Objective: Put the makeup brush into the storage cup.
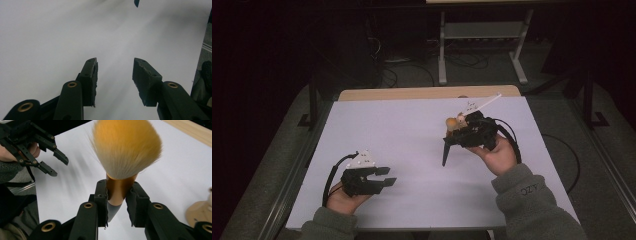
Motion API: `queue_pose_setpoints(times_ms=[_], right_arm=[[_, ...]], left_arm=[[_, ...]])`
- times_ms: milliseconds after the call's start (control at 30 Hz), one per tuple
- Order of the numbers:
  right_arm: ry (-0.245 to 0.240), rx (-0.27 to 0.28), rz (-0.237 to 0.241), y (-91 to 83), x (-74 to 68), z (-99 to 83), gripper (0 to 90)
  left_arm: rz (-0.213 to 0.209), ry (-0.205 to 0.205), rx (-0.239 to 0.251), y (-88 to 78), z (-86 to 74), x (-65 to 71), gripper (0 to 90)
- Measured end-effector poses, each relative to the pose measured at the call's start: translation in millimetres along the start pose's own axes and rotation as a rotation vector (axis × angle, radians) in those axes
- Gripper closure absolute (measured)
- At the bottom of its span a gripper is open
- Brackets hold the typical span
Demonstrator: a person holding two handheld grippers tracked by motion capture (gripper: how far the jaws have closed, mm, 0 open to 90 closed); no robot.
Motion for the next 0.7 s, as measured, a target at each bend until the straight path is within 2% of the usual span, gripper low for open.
queue_pose_setpoints(times_ms=[267, 300, 467, 600, 700], right_arm=[[0.011, 0.009, -0.030, -14.3, 7.3, 10.5, 70.6], [0.007, 0.008, -0.048, -18.8, 10.8, 14.7, 70.6], [0.013, 0.009, -0.074, -28.9, 19.3, 25.1, 70.6], [0.029, 0.019, -0.091, -36.3, 26.4, 34.7, 70.6], [0.019, 0.018, -0.101, -39.1, 30.7, 38.4, 70.6]], left_arm=[[0.021, -0.001, 0.004, -1.0, -2.5, -5.6, 50.8], [0.027, -0.005, 0.005, -1.4, -2.9, -6.8, 50.3], [0.032, -0.003, 0.011, -2.4, -3.1, -9.5, 49.8], [0.035, -0.025, 0.015, -2.9, -3.0, -9.4, 49.5], [0.038, -0.013, 0.015, -3.4, -3.1, -11.4, 49.4]])
Point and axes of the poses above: each handheld gripper's, and its own axes: y roughly forward along the jaws, z roughly out of its top, x roughly to its right, the point moved 6 cm from there along y, roughly forward along the jaws, and after that the axes turned 13 degrees about z, right-handed, at the moved point
